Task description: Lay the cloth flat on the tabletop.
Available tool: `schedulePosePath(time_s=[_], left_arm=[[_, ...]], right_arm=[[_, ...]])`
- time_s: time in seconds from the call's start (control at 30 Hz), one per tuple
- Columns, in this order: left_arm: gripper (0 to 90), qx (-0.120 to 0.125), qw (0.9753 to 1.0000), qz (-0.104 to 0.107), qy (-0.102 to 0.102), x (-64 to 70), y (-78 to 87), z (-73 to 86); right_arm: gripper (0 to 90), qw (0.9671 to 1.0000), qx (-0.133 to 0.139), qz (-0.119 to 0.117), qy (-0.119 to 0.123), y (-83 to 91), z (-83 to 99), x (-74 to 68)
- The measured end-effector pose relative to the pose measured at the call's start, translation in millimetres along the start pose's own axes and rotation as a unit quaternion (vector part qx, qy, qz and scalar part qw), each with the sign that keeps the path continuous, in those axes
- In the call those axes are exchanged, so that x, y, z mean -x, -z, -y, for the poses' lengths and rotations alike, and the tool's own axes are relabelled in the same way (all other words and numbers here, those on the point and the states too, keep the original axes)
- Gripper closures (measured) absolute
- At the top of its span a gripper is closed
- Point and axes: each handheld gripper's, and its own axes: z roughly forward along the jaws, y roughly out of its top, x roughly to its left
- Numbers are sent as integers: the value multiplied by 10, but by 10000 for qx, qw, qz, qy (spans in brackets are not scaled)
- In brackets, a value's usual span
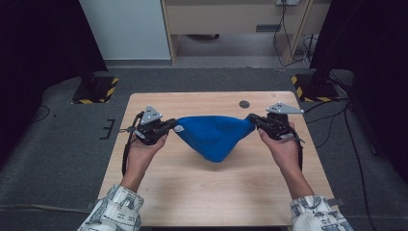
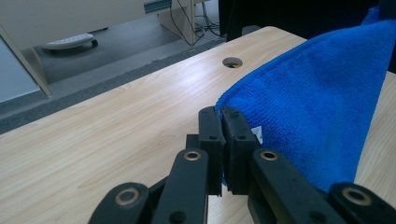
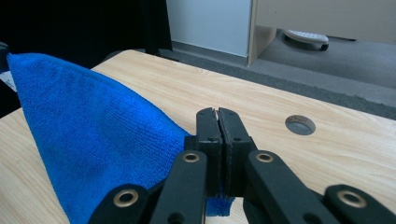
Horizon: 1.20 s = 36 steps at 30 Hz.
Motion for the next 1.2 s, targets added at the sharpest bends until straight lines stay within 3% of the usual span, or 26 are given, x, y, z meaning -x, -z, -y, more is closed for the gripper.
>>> schedulePosePath(time_s=[0.53, 0.97, 1.2], left_arm=[[873, 164, 9997, -3, -162, 93, 161, -153], [873, 183, 9998, 11, -98, 63, 169, -159], [874, 304, 9993, 43, -198, 128, 300, -168]], right_arm=[[885, 9998, 187, -9, 86, 189, -131, -76], [885, 9997, 246, -2, 73, 223, -142, -58], [885, 9991, 407, -21, 116, 366, -139, -105]])
